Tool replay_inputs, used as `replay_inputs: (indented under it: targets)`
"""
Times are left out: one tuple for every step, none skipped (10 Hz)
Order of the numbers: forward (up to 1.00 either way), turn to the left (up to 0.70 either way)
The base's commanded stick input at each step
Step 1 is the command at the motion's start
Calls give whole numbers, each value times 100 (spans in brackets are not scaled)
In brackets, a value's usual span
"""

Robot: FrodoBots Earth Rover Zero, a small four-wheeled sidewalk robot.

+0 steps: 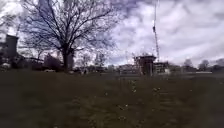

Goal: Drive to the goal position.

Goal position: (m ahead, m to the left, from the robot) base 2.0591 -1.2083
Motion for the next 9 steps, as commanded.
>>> replay_inputs:
  targets:
    - [70, 0]
    - [70, 0]
    - [70, 0]
    - [70, 0]
    - [70, 0]
    - [70, 0]
    - [70, 0]
    - [70, 0]
    - [70, 0]
